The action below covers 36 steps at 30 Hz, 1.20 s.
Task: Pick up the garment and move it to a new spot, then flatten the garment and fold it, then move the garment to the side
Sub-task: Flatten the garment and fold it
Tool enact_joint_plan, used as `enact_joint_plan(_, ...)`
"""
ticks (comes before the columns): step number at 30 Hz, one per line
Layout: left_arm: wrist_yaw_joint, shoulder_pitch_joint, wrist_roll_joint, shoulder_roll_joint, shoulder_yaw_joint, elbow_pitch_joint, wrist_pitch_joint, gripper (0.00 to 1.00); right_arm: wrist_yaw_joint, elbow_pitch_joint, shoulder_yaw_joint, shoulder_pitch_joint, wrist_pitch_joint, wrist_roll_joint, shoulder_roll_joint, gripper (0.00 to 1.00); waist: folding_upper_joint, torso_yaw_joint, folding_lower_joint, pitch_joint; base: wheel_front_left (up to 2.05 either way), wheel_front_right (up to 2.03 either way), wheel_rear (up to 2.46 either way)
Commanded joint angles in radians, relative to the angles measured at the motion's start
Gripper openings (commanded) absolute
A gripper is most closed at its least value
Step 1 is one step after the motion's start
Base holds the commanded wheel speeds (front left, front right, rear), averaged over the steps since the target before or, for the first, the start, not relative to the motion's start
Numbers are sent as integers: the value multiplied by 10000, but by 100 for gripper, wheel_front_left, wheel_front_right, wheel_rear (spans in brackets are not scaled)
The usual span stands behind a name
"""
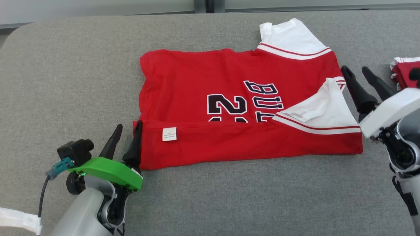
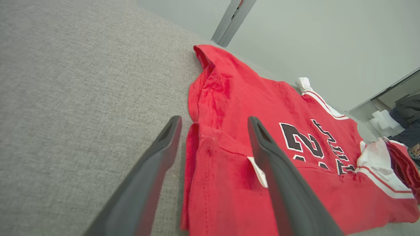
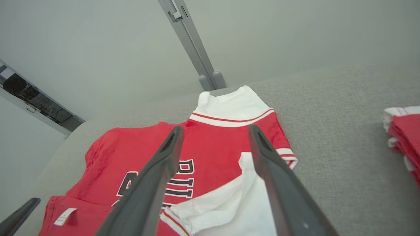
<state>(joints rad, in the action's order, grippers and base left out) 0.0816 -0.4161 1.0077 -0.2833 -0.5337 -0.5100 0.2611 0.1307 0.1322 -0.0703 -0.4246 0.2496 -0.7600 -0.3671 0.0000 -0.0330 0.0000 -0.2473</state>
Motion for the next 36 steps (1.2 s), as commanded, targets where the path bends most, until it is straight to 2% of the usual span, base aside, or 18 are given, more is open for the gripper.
enact_joint_plan(1,-152,301,-447,-31,211,236,39,100,-2,-2,29,481,41,337,-252,100,0,-46,0,124,0,0,0)
enact_joint_plan(6,-629,1200,-1996,79,385,949,36,100,-2,-122,555,1651,428,1517,-573,100,0,-73,0,294,0,0,0)
enact_joint_plan(12,-1094,1554,-3094,231,3,630,38,100,-2,-343,1270,2596,1238,2466,79,100,0,18,0,272,0,0,0)
enact_joint_plan(20,-1309,768,-3513,557,-131,-465,38,100,-4,394,1141,2288,1890,3025,868,100,0,145,0,-45,0,0,0)
enact_joint_plan(27,-1281,59,-3710,784,-305,-1282,-6,100,-4,1404,1032,1786,1945,3443,1133,100,0,95,0,-351,0,0,0)
enact_joint_plan(31,-1459,-220,-3758,876,-369,-1890,-201,100,-5,1936,981,1590,1968,3734,1208,100,0,94,0,-439,0,0,0)
enact_joint_plan(35,-1339,-396,-3699,965,-438,-2386,-361,100,-11,2451,788,1486,2139,3853,1272,100,0,111,0,-464,0,0,0)
enact_joint_plan(36,-1279,-406,-3695,979,-492,-2532,-444,49,-11,2535,723,1458,2176,3812,1330,97,0,119,0,-456,0,0,0)
